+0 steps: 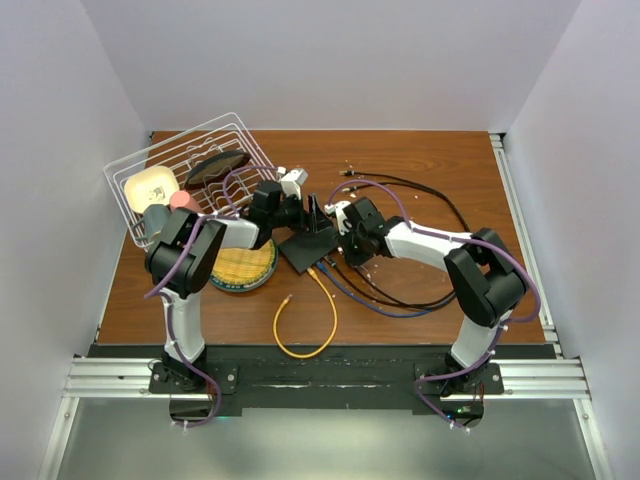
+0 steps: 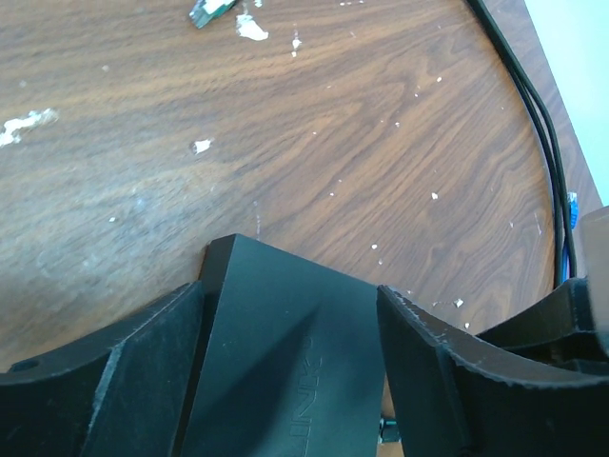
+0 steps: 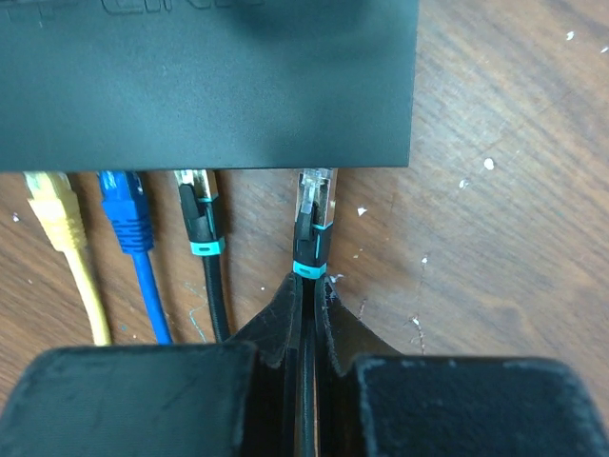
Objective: Insert the plug into the switch port
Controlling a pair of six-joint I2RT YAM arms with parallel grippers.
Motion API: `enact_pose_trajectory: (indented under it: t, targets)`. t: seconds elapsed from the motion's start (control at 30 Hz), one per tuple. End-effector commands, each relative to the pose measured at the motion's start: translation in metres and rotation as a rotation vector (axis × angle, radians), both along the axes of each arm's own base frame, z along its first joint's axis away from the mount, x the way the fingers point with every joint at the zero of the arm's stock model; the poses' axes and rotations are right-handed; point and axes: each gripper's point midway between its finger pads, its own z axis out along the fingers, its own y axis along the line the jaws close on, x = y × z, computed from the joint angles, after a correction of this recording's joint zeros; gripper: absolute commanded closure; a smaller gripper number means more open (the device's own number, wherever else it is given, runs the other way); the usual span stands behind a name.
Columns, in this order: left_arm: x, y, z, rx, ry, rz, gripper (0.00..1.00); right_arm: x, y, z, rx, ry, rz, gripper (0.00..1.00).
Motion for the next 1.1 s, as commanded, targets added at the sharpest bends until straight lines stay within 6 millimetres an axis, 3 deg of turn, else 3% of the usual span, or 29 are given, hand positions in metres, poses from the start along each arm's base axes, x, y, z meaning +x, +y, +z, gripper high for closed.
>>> enact_pose_trajectory:
  t: [0.0,0.3,0.53,0.8,1.07]
  targets:
    - [-0.034,-0.047,0.026,-0.101,-0.041,-0.242,0.26,0.02,0.044,0.035,0.169,-0.148,0.088,1.0]
    - [-0.048,-0.05,0.021,-0.106,-0.032,-0.297,0.31,0.025,0.042,0.036,0.212,-0.182,0.01,1.0]
    - [-0.056,-0.047,0.013,-0.099,-0.017,-0.302,0.34,0.026,0.053,0.071,0.384,-0.27,-0.028,1.0]
    - [-0.061,-0.046,0.008,-0.103,-0.002,-0.307,0.37,0.02,0.063,0.096,0.524,-0.307,-0.031,1.0]
    - [-0.068,-0.043,0.002,-0.095,0.014,-0.31,0.42,0.027,0.052,0.089,0.54,-0.333,-0.102,1.0]
